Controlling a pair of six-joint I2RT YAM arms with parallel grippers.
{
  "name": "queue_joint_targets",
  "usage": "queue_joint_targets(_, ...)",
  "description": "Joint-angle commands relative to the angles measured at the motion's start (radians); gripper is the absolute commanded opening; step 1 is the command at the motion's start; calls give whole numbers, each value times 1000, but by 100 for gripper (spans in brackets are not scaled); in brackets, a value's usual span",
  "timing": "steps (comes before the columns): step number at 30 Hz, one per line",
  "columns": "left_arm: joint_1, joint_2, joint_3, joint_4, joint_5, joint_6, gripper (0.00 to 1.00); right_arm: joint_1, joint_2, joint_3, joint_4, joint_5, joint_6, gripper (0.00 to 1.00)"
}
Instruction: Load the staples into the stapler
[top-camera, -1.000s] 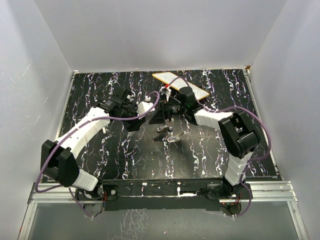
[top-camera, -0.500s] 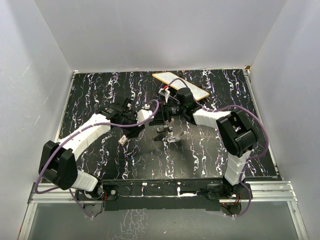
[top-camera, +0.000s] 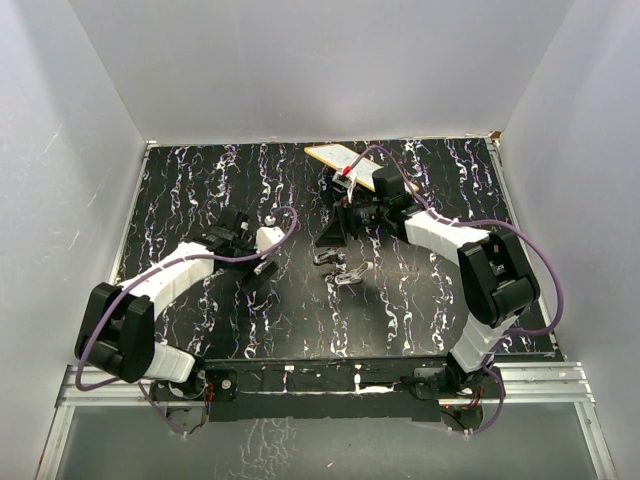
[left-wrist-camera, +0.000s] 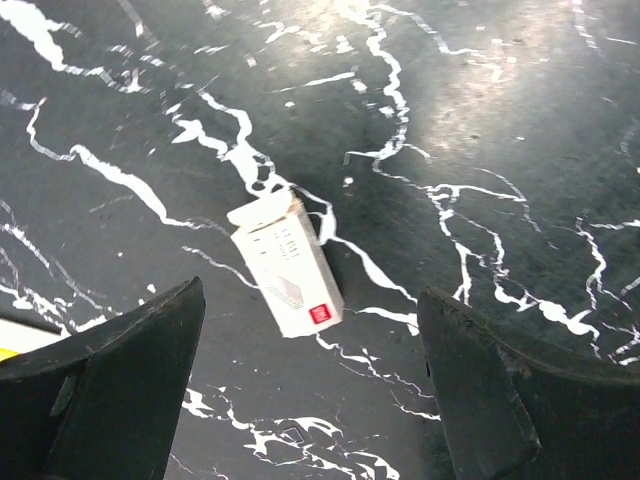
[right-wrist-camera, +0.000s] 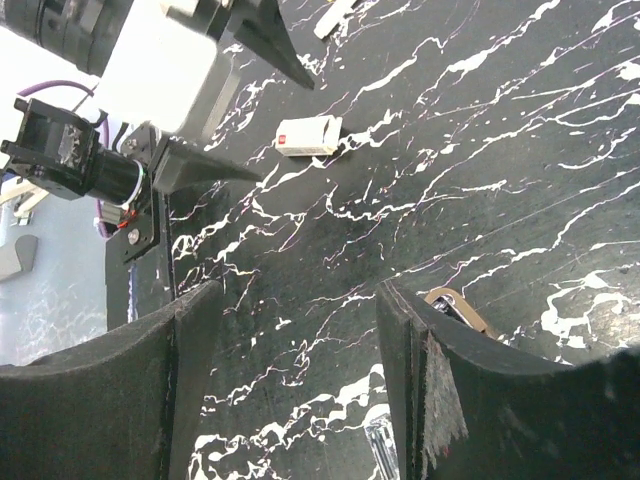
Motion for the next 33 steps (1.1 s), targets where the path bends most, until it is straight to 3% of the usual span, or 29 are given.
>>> queue_joint_targets(1, 36, 1, -11, 57, -51, -89, 85, 6, -14, 19, -13, -6, -42, 64)
queue_joint_targets(7, 61, 107, 7, 35, -21, -111, 69, 14, 6, 49, -14, -6, -14, 62)
queue_joint_targets(22, 110, 85, -76, 88, 50, -61, 34, 132, 230, 220, 19, 48, 115, 56)
queue_joint_targets(33, 141, -35, -148, 161, 180, -6, 28, 213, 408, 319, 94, 59, 245, 54)
